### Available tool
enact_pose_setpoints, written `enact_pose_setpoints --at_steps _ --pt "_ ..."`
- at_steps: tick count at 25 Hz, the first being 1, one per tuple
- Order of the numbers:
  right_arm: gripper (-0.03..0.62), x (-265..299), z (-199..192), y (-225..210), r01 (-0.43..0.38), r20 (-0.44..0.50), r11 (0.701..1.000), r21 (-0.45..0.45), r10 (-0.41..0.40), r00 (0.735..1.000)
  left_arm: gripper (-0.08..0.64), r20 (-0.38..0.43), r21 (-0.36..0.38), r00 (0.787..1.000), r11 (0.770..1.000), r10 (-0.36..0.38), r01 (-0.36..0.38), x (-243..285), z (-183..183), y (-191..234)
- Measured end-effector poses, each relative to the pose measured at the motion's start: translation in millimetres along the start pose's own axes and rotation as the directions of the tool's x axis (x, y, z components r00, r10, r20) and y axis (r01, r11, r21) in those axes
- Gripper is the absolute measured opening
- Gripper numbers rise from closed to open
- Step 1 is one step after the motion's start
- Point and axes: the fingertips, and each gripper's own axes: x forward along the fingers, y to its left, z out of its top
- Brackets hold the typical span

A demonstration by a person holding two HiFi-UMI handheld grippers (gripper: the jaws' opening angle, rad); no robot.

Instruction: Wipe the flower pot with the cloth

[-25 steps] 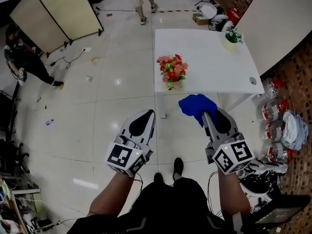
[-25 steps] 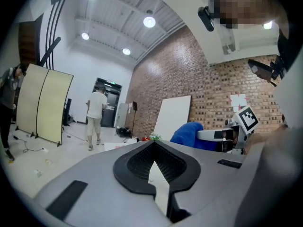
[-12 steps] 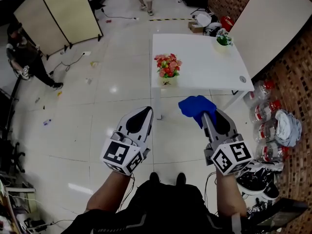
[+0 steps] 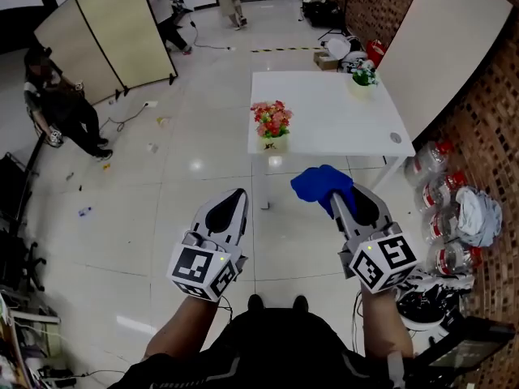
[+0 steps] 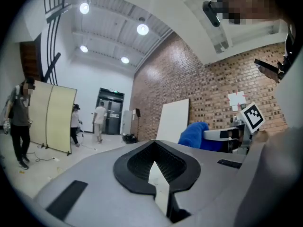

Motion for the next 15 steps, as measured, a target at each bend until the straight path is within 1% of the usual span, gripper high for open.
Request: enact_pose_setpoints --at_steps 2,5,8,9,13,15 --pt "0.097 -3 1 2 0.0 0.004 1.0 0.008 0.0 1.0 0.0 0.02 0.018 0.999 0.999 0.04 -0.04 -7 5 5" --pt "0.097 -4 4 4 -0.003 0.007 1.0 0.005 0.003 1.0 0.0 0.03 0.024 0.998 0.998 0.048 -0.049 -11 11 7" --pt "0.097 -3 2 7 -0.015 0.005 1.0 -0.001 0.015 1.0 0.0 0.06 0.045 0.994 0.995 0.087 -0.09 -17 18 11" --pt "0.097 -4 1 8 -0.016 0.003 1.0 -0.001 0.016 1.0 0.0 0.066 0.046 0.994 0.995 0.091 -0.094 -18 17 10" --pt "0.097 -7 2 7 -0.005 0.007 1.0 0.003 0.005 1.0 0.0 0.065 0.016 0.996 0.998 0.067 -0.068 -15 15 7" --pt "0.097 -7 3 6 -0.002 0.005 1.0 0.002 0.002 1.0 0.0 0.066 0.016 0.996 0.998 0.064 -0.065 -14 16 9"
